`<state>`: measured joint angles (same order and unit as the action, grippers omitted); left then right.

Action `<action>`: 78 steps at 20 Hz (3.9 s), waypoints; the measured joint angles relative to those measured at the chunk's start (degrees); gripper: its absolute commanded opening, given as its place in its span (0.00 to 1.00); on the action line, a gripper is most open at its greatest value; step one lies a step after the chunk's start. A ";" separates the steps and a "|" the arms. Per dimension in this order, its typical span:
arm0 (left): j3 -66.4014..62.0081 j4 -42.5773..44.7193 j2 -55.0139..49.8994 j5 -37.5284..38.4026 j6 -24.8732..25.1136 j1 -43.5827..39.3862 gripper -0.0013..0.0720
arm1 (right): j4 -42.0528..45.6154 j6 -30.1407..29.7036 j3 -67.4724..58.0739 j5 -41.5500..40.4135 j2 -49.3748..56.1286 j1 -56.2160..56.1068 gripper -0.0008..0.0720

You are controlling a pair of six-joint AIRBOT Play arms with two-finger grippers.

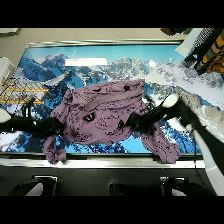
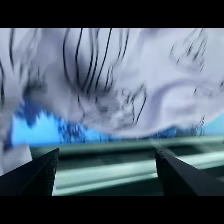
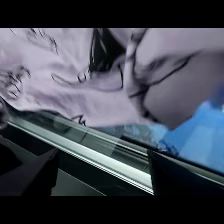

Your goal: Fold the clothes and pants, and hang the long-sleeved shirts on hangers.

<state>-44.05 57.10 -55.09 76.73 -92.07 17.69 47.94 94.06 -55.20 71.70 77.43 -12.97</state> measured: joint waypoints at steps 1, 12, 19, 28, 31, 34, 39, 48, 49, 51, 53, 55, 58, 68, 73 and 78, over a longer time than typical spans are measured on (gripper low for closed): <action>2.62 -0.31 1.84 0.07 0.00 0.02 1.00 | -0.72 0.70 2.69 -2.51 -0.15 -2.38 0.85; 10.05 -1.95 6.49 -2.62 -0.04 -0.02 1.00 | -9.86 4.79 8.96 -23.43 6.62 -10.16 0.06; 10.69 -6.75 -4.42 -12.41 0.42 -8.76 1.00 | -7.87 6.78 7.41 -24.59 1.64 -10.32 0.06; 10.73 -12.55 -15.78 -23.47 -1.36 -18.56 0.04 | -3.87 11.39 7.26 -19.58 -4.76 -10.32 0.06; 10.25 -12.50 -16.09 -25.05 -1.55 -18.95 0.05 | -1.27 13.00 7.26 -16.98 -7.34 -10.32 0.06; 9.14 -12.55 -14.12 -21.68 -1.68 -18.78 0.05 | 3.56 15.74 7.26 -11.13 -11.50 -10.32 0.06; 8.20 -12.37 -5.81 -3.50 -2.10 -18.56 0.05 | 8.79 21.05 7.23 8.81 -20.79 -10.32 0.06; 8.00 -21.94 -7.69 9.97 1.53 -18.51 0.05 | 3.76 18.45 7.21 25.07 -18.29 -0.46 0.06; 8.00 -24.09 -10.45 9.38 3.06 -18.49 0.05 | 1.38 16.63 7.21 23.78 -15.85 2.21 0.06; 7.93 -29.59 -17.44 8.68 6.25 -18.49 0.05 | -2.01 13.77 7.21 21.07 -10.29 6.47 0.07; 7.32 -35.65 -25.29 8.44 9.31 -18.47 0.05 | -4.83 12.11 7.21 17.99 -3.80 8.85 0.09; 6.03 -40.74 -32.41 8.70 11.96 -18.47 0.05 | -8.61 10.71 7.21 15.23 2.78 10.08 0.10; 3.54 -45.20 -40.09 9.38 14.51 -18.47 0.05 | -14.49 8.31 7.19 11.02 10.36 10.91 0.21; -1.99 -43.60 -37.62 8.83 18.73 -11.32 0.40 | -10.84 2.08 7.21 -4.85 5.18 11.39 0.50; -2.45 -34.36 -23.98 5.44 19.47 -3.28 0.40 | 0.02 1.27 7.21 -9.90 -12.00 11.41 0.60; -2.54 -23.39 -8.48 -3.15 19.63 0.09 0.40 | 8.07 3.91 7.21 -6.64 -26.67 7.28 0.60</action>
<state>-46.59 33.71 -63.57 73.58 -72.44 17.78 56.01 97.97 -47.99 65.06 50.76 -5.69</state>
